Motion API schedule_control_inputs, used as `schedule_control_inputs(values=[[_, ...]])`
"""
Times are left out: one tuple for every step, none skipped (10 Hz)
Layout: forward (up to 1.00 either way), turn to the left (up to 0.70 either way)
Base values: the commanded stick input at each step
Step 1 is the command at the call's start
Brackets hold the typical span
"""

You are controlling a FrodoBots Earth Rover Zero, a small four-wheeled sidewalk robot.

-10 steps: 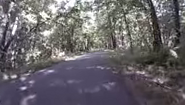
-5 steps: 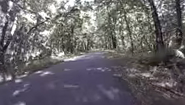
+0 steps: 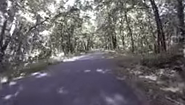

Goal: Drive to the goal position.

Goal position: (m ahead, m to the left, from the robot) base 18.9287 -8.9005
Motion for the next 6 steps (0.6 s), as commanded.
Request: schedule_control_inputs(values=[[0.45,0.0],[0.45,0.0],[0.45,0.0],[0.45,0.0],[0.45,0.0],[0.45,0.0]])
